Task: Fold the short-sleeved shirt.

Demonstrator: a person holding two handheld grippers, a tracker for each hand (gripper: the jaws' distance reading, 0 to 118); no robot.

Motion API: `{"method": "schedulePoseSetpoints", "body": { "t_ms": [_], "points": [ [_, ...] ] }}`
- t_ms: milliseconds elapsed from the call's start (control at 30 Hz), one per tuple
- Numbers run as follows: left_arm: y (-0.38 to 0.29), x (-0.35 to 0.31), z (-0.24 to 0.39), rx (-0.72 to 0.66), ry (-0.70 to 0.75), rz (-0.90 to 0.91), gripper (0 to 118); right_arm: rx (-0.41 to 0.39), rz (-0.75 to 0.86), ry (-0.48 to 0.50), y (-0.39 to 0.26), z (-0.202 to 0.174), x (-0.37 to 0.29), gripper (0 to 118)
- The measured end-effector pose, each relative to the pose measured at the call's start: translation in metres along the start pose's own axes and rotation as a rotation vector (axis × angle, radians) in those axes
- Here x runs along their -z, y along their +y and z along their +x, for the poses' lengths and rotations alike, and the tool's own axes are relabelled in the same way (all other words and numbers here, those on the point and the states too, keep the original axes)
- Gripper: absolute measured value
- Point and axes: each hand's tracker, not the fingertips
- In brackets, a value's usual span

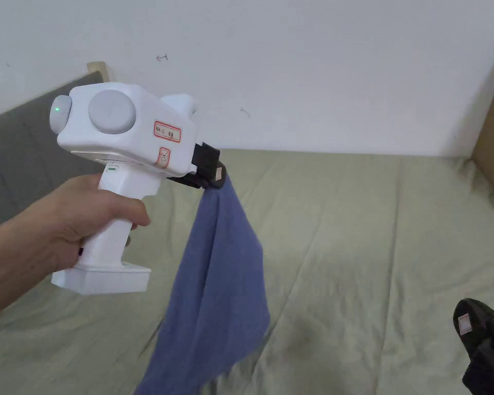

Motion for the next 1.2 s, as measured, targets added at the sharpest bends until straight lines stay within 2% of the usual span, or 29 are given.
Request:
{"method": "schedulePoseSetpoints", "body": {
  "t_ms": [100, 233, 400, 533, 633, 767, 800, 867, 900, 933, 967, 1000, 1100, 1200],
  "points": [
    [0.002, 0.024, 0.028, -0.011, -0.101, -0.002, 0, 0.013, 0.003, -0.027, 0.001, 0.016, -0.006, 0],
    [-0.008, 0.066, 0.071, 0.089, -0.168, -0.03, 0, 0.013, -0.003, -0.066, -0.002, 0.031, -0.01, 0],
    [-0.071, 0.148, 0.108, 0.128, -0.23, -0.129, 0, 0.044, -0.023, -0.089, -0.011, 0.043, -0.005, 0],
    [-0.152, 0.23, 0.11, 0.064, -0.194, -0.3, 0, 0.043, -0.055, -0.097, -0.018, 0.05, 0.0, 0],
    [-0.199, 0.269, 0.106, 0.079, -0.128, -0.389, 0, 0.042, -0.069, -0.104, -0.021, 0.054, 0.001, 0],
    [-0.231, 0.287, 0.103, 0.073, -0.113, -0.388, 1, 0.051, -0.078, -0.11, -0.023, 0.056, 0.004, 0],
    [-0.235, 0.285, 0.105, 0.052, -0.112, -0.347, 7, 0.052, -0.083, -0.108, -0.024, 0.055, 0.005, 0],
    [-0.232, 0.278, 0.102, -0.008, -0.152, -0.333, 29, 0.05, -0.084, -0.104, -0.024, 0.052, 0.005, 0],
    [-0.229, 0.273, 0.098, -0.062, -0.202, -0.326, 49, 0.043, -0.083, -0.1, -0.023, 0.05, 0.004, 0],
    [-0.224, 0.263, 0.095, -0.147, -0.262, -0.307, 80, 0.03, -0.078, -0.096, -0.022, 0.047, 0.003, 0],
    [-0.219, 0.25, 0.092, -0.201, -0.289, -0.281, 96, 0.02, -0.073, -0.096, -0.02, 0.045, 0.001, 0],
    [-0.211, 0.232, 0.088, -0.229, -0.29, -0.23, 104, 0.01, -0.071, -0.095, -0.018, 0.043, -0.001, 0],
    [-0.187, 0.158, 0.072, -0.247, -0.341, -0.011, 103, 0.007, -0.051, -0.091, -0.014, 0.039, -0.006, 0],
    [-0.176, 0.077, 0.057, -0.171, -0.255, 0.205, 103, 0.0, -0.048, -0.085, -0.014, 0.034, -0.004, 0]
  ]
}}
